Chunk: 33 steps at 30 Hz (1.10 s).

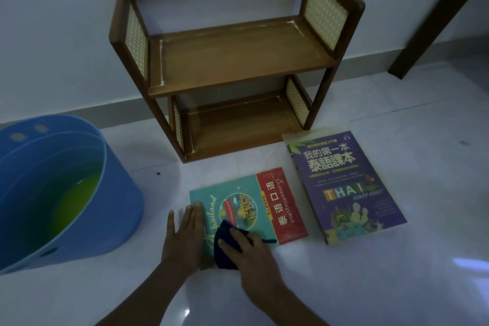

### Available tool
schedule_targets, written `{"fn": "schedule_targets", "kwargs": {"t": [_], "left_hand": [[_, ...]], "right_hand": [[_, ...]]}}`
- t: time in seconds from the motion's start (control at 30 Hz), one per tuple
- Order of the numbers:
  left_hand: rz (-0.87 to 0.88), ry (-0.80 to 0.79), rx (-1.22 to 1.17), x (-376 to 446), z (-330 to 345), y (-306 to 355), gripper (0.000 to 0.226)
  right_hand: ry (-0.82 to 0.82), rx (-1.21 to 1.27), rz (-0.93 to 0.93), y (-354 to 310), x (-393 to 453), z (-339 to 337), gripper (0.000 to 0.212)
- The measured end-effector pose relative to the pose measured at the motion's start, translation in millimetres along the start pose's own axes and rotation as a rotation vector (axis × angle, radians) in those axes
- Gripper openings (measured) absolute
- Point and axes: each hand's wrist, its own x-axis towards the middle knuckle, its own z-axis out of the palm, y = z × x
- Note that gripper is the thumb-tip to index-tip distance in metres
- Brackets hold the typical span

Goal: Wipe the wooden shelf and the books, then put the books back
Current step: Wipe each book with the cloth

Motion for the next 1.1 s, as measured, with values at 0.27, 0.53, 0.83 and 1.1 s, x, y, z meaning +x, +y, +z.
{"fn": "schedule_targets", "kwargs": {"t": [0.27,0.53,0.83,1.1], "left_hand": [[-0.077,-0.137,0.039,-2.0,-28.6,50.4,0.116],[0.257,-0.050,0.271,-3.5,0.0,83.5,0.073],[0.131,0.407,-0.535,-7.6,-129.0,54.7,0.032],[-0.094,0.160,-1.089,13.6,-66.9,-3.6,0.029]], "right_hand": [[0.113,-0.056,0.362,81.8,-90.1,-20.4,0.079],[0.108,-0.149,0.290,76.0,-109.5,-14.7,0.039],[-0.026,0.013,0.364,76.1,-96.7,-14.6,0.077],[-0.198,-0.003,0.365,77.8,-68.0,-21.5,0.073]]}}
